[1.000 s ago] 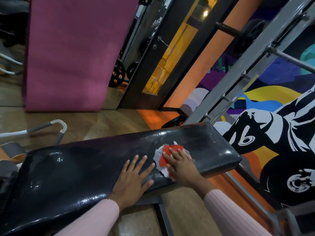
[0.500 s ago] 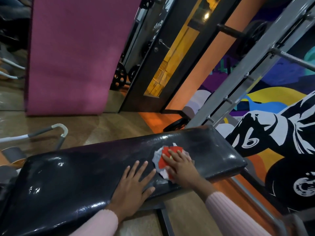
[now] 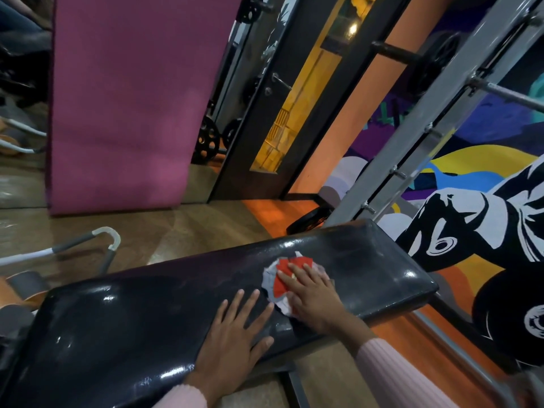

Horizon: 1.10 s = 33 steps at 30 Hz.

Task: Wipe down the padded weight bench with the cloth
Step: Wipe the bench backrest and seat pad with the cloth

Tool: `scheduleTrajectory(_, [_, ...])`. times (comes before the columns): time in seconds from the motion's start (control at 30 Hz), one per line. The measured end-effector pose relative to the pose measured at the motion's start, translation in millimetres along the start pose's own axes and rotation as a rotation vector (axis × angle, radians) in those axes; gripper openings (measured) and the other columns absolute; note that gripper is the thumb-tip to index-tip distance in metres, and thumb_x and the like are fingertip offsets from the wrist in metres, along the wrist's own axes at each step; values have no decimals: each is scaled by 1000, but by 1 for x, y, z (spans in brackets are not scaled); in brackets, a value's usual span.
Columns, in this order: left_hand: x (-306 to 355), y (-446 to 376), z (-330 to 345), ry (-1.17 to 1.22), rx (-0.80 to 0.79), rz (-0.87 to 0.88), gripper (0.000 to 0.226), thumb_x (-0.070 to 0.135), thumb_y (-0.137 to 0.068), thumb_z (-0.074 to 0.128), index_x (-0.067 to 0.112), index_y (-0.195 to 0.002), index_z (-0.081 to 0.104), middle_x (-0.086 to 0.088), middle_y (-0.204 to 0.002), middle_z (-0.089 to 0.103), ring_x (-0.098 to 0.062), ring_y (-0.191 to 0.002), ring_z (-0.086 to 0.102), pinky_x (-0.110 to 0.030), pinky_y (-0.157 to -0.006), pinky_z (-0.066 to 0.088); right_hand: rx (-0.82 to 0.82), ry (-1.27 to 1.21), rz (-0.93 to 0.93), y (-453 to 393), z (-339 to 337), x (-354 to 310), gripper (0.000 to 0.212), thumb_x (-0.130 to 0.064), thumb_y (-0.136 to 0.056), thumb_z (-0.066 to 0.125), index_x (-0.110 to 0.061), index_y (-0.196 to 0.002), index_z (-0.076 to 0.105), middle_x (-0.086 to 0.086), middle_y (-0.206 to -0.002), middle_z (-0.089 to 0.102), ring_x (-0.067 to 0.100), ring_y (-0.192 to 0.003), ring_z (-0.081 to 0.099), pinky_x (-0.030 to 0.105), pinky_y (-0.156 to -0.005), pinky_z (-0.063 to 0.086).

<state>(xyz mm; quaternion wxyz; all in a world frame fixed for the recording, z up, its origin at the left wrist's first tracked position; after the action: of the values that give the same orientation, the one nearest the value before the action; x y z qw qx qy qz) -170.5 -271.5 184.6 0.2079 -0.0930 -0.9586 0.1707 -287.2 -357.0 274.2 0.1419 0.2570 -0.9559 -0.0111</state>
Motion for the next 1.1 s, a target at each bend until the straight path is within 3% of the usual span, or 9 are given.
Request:
scheduleTrajectory(0.17, [-1, -1, 1, 25, -27, -3, 57, 61, -94, 15, 37, -141, 35, -1, -149, 36, -24, -137, 27, -41, -107, 12, -39, 20, 166, -30, -11, 38, 54, -49, -97, 14, -46, -150, 8, -9, -162, 4, 22, -149, -1, 47, -116, 2])
scheduleTrajectory(0.27, [-1, -2, 1, 19, -16, 1, 56, 60, -94, 15, 37, -141, 35, 0, -149, 38, -26, -137, 33, -42, -106, 17, -23, 24, 211, -63, -11, 21, 53, -42, -100, 22, -40, -151, 10, -5, -162, 5, 29, -149, -1, 52, -115, 0])
scheduleTrajectory(0.37, [0, -1, 1, 23, -11, 5, 55, 60, -94, 21, 36, -141, 36, 0, -148, 39, -26, -135, 37, -44, -104, 21, -17, 21, 73, -56, 0, -13, 54, -45, -98, 19, -42, -151, 10, -5, -162, 5, 30, -148, 1, 51, -116, 1])
scheduleTrajectory(0.47, [0, -2, 2, 16, -15, 10, 55, 60, -92, 23, 36, -140, 37, 0, -148, 40, -27, -135, 36, -44, -104, 20, -15, -9, 0, -24, 2, -7, 54, -49, -95, 17, -47, -148, 11, -10, -162, 8, 22, -149, 2, 46, -116, 3])
scheduleTrajectory(0.63, [-2, -1, 4, 40, -15, -2, 55, 60, -94, 16, 37, -141, 36, 0, -149, 37, -24, -137, 27, -43, -106, 17, -37, 25, 189, -43, -11, 42, 51, -43, -101, 23, -44, -150, 10, -7, -162, 6, 23, -149, 2, 48, -117, 4])
scheduleTrajectory(0.73, [-2, -1, 3, 50, -15, -6, 56, 60, -94, 16, 38, -142, 34, 1, -150, 35, -24, -138, 26, -44, -105, 19, -36, -14, 240, -73, -10, 24, 52, -42, -100, 24, -39, -151, 13, -4, -162, 6, 31, -148, 1, 54, -115, 3])
scheduleTrajectory(0.93, [0, -1, 5, 54, -35, 20, 55, 60, -94, 21, 35, -140, 38, -1, -148, 38, -27, -136, 33, -42, -106, 14, -13, -5, -46, -28, 1, -17, 53, -49, -96, 17, -46, -149, 12, -8, -162, 7, 22, -148, 2, 47, -117, 4])
scheduleTrajectory(1.03, [-7, 6, -6, 65, 24, 102, 53, 58, -93, 27, 35, -139, 40, 0, -147, 39, -23, -135, 38, -38, -105, 20, -27, 14, 32, -26, -5, 20, 62, -56, -89, 4, -46, -149, 13, -9, -162, 9, 20, -149, 3, 44, -117, 5])
scheduleTrajectory(1.1, [-12, 10, -13, 120, 77, 144, 50, 55, -96, 28, 33, -138, 42, 5, -148, 38, -16, -137, 33, -33, -109, 19, -65, 35, 142, -46, -8, 33, 53, -50, -97, 15, -44, -150, 12, -8, -162, 7, 23, -149, 3, 47, -117, 5])
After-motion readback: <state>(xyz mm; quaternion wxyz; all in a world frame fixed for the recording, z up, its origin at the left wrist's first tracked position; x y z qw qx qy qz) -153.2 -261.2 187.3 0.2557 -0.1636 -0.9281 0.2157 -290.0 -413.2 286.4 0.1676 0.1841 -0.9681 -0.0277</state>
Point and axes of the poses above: each hand's wrist, its own y-axis away from the middle knuckle, its own z-axis out of the palm, x = y × z, the point moved 8 cm from there along -y, towards the middle knuckle
